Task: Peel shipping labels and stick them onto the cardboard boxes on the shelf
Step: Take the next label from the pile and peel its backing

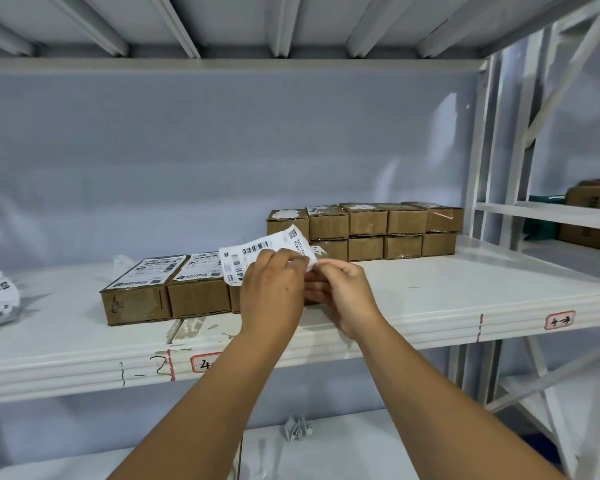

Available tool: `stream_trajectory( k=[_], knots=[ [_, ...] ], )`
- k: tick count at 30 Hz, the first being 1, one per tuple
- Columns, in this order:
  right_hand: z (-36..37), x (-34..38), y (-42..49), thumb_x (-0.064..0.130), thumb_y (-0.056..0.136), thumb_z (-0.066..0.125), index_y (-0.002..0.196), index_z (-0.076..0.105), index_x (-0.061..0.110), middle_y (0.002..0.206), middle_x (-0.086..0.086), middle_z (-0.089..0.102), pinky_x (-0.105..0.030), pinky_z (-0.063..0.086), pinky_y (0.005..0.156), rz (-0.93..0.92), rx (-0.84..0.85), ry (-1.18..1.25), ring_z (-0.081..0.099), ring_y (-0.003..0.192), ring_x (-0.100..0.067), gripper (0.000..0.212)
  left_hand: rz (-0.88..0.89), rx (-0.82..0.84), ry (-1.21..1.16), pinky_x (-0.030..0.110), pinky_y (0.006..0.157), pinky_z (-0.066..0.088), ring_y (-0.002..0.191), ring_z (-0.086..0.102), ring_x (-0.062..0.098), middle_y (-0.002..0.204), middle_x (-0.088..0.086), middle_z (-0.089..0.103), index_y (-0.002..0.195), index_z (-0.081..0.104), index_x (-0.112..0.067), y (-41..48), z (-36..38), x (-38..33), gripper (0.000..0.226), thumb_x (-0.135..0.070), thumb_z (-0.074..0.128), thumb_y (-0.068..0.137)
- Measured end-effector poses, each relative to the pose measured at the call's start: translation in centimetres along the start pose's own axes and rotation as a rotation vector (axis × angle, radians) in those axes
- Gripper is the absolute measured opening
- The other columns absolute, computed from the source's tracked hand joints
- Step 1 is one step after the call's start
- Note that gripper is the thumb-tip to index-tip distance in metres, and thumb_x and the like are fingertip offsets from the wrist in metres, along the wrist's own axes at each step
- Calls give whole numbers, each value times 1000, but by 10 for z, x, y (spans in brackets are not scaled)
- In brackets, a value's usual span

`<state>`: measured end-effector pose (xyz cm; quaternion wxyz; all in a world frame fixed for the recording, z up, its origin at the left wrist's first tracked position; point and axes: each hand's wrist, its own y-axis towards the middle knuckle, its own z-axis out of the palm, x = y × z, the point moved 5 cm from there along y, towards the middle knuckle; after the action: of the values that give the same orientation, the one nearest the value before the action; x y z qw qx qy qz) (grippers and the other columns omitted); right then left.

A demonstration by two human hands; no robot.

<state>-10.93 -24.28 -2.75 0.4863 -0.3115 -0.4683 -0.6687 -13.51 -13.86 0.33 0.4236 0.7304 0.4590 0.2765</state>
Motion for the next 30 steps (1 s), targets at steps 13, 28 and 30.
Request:
stream_trajectory(
  k=[13, 28, 30],
  knots=[
    [8, -2, -2, -3, 93, 49, 77, 66, 4, 57, 1, 62, -21, 52, 60, -12, 182, -140, 59, 53, -7, 24, -39, 7, -21, 32, 55, 43, 67, 55, 28, 68, 2, 67, 72, 70, -17, 1, -4, 7, 8, -19, 70, 80],
    [10, 1, -9, -5, 89, 50, 81, 70, 4, 65, -9, 60, -20, 51, 59, -75, 155, -347, 57, 53, -7, 24, -406, 183, -188, 32, 77, 45, 99, 55, 21, 93, -5, 70, 89, 70, -25, 2, -12, 16, 17, -28, 53, 88],
    [11, 1, -9, -6, 87, 49, 72, 70, 6, 62, -6, 61, -20, 50, 60, -91, 166, -387, 58, 54, -7, 28, -496, 193, -275, 32, 73, 47, 94, 58, 20, 91, -5, 69, 84, 69, -26, 0, -10, 20, 16, -26, 54, 86]
  ],
)
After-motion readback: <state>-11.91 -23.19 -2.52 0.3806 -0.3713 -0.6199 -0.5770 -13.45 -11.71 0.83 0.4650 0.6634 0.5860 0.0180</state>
